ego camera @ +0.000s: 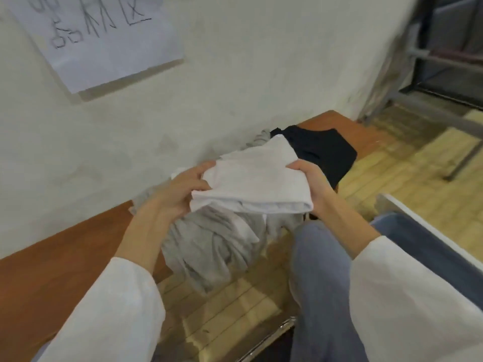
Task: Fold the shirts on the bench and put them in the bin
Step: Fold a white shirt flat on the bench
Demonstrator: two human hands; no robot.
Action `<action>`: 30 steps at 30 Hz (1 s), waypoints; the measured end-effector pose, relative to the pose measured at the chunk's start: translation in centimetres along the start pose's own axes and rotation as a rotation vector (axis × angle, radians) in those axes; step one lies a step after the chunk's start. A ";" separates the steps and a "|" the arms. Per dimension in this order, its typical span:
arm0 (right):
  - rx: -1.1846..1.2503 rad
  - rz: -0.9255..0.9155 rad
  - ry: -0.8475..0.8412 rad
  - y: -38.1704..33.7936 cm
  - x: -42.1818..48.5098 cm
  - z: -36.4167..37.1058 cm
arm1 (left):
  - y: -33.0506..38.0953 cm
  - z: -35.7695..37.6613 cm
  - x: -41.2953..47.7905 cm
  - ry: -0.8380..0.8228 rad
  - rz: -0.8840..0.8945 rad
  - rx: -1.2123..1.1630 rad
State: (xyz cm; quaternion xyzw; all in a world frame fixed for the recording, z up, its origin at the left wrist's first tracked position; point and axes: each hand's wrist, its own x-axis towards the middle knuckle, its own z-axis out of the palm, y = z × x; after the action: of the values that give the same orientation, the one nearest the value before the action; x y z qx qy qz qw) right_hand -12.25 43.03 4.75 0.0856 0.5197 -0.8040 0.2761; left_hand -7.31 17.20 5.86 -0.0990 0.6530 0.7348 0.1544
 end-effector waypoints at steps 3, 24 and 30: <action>0.050 -0.018 0.070 -1.5 -2.9 -6.8 | 0.4 6.5 4.3 -0.128 -0.024 0.193; 0.431 0.191 0.674 11.8 -7.7 -45.3 | -23.1 42.2 25.4 -0.597 -0.566 0.793; 0.516 0.273 0.702 16.4 -5.0 -49.2 | -29.0 44.0 28.1 -0.625 -0.577 1.003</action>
State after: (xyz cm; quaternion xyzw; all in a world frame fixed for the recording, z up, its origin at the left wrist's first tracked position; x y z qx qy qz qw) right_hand -6.68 83.20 -27.92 0.4868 0.3483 -0.7856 0.1564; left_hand -20.70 66.37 -25.17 0.0319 0.7880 0.2646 0.5550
